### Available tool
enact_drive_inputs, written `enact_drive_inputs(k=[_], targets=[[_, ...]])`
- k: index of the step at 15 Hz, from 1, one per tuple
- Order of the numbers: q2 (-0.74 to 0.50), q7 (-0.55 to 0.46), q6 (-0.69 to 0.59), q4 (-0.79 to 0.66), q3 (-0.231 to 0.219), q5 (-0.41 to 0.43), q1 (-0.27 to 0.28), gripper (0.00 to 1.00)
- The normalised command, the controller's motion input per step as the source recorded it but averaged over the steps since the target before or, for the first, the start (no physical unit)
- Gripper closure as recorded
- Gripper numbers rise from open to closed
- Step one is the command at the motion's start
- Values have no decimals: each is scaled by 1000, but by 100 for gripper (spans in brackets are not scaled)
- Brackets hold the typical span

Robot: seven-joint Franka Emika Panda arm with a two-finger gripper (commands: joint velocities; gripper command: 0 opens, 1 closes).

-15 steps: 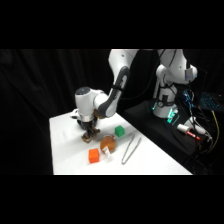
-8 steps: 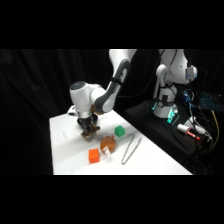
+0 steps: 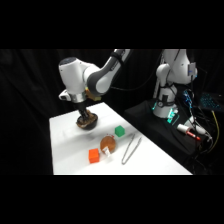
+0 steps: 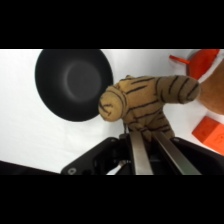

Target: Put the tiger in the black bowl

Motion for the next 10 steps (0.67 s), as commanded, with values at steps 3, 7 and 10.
enact_drive_inputs(k=[3, 7, 10], targets=[[-60, 26, -78, 72, -19, 77, -148, 97], [14, 34, 4, 59, -36, 116, -145, 97], [78, 72, 105, 76, -40, 97, -92, 97]])
